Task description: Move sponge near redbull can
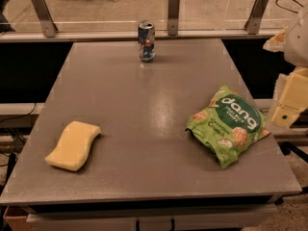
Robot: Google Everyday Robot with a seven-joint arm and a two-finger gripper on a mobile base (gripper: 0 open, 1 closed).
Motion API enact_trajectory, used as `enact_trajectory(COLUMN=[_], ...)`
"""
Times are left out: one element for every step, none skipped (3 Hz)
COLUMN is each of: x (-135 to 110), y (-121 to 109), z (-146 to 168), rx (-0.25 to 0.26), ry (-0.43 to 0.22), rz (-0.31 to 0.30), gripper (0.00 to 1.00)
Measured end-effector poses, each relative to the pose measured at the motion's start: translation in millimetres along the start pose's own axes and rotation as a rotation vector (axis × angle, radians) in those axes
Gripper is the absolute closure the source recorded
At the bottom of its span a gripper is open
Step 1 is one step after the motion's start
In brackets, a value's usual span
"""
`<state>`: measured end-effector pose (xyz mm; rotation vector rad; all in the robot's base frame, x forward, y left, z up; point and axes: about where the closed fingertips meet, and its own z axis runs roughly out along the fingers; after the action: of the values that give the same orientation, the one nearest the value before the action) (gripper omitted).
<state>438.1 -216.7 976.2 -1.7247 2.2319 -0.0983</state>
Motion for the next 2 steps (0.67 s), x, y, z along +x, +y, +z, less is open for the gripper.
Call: enact_trajectory(x=[0,-19], y=[0,5], z=[0,11], rx=[0.000,-0.034], ry=[0.000,-0.069], rz=[0.000,-0.036], gripper=[0.00,0.00])
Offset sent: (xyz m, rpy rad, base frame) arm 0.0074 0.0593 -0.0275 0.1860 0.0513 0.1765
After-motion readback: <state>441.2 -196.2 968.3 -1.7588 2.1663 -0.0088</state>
